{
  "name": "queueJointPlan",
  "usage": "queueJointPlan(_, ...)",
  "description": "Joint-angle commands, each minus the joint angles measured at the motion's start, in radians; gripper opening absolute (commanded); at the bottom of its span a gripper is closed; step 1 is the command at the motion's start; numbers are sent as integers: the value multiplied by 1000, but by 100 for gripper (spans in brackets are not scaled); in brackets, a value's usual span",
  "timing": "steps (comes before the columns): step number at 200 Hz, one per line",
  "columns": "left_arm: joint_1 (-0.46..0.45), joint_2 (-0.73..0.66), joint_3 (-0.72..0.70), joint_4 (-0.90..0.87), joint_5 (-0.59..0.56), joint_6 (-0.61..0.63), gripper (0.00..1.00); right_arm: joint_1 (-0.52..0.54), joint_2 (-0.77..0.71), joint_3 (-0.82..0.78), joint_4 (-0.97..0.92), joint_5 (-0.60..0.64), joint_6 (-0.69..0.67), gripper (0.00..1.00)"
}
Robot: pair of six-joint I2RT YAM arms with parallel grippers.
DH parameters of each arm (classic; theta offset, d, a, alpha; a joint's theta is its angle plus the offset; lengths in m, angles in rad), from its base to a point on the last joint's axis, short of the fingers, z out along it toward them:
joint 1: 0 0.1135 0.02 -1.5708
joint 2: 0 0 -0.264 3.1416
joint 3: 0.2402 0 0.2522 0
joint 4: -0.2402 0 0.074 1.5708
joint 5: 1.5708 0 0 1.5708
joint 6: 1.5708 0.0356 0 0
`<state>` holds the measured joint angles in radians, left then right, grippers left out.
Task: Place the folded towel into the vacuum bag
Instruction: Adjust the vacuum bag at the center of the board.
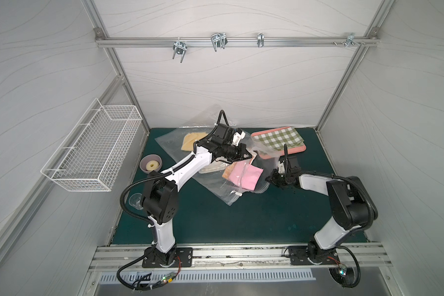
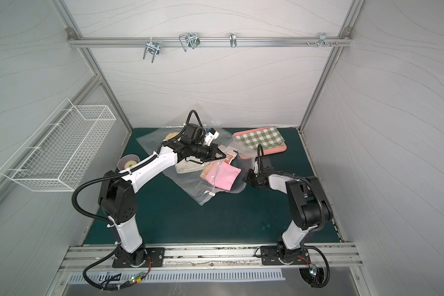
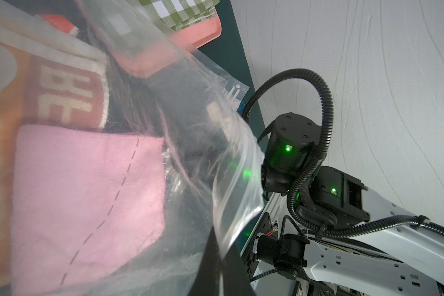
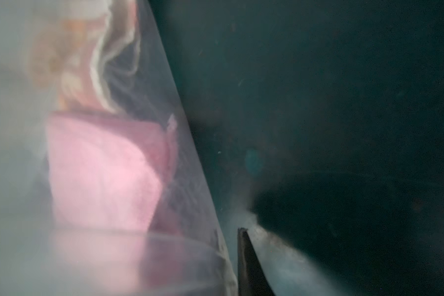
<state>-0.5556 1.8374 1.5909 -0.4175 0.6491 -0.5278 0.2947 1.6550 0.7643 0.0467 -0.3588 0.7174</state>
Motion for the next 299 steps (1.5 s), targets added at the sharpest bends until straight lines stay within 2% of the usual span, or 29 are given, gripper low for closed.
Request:
queueJointPlan(1, 0, -16, 22, 10, -12, 15, 0, 4, -60, -4, 114, -93, 48, 0)
queueJointPlan(20, 12, -20, 35, -1, -25, 34, 0, -10, -138, 18, 161, -174, 102, 0)
queueJointPlan(40, 52, -20, 75, -14, -27, 49, 0, -12, -191, 110, 181, -261, 127, 0)
queueJointPlan(67, 207, -29, 136, 143, 80, -109, 0, -12, -200, 285, 146, -333, 114, 0)
queueJointPlan(91, 314, -17, 341, 156, 131, -124, 0, -12, -168, 422, 93, -325, 78, 0)
queueJointPlan(110, 345, 10, 514, 141, 204, -101, 0, -11, -123, 508, 78, -322, 68, 0)
queueJointPlan(120, 350, 6, 557, 164, 236, -95, 0, -12, -102, 538, 77, -318, 68, 0)
queueJointPlan(152, 330, -34, 522, 259, 334, -120, 0, -12, -61, 569, 23, -297, 54, 0)
queueJointPlan(186, 186, -52, 321, 63, 264, 97, 0, -6, -59, 501, -51, -245, -17, 0)
queueJointPlan(213, 44, -28, 115, -9, 171, 222, 0, -18, -51, 431, -172, -111, -41, 0)
queueJointPlan(220, 15, -15, 69, 2, 159, 224, 0, -28, -50, 414, -205, -78, -38, 6)
queueJointPlan(234, -40, 24, 19, 12, 141, 233, 0, -46, -73, 349, -248, 2, 2, 34)
queueJointPlan(250, -84, 71, 21, -25, 92, 265, 0, -57, -129, 279, -285, 79, 41, 55)
queueJointPlan(258, -94, 88, 21, -19, 98, 252, 14, -57, -167, 248, -331, 138, 57, 59)
queueJointPlan(276, -95, 109, 20, 28, 135, 184, 55, -58, -257, 184, -435, 242, 96, 65)
queueJointPlan(288, -96, 108, 17, 42, 144, 163, 69, -61, -322, 130, -465, 268, 117, 66)
queueJointPlan(299, -95, 98, 12, 31, 127, 160, 77, -64, -381, 78, -461, 253, 129, 66)
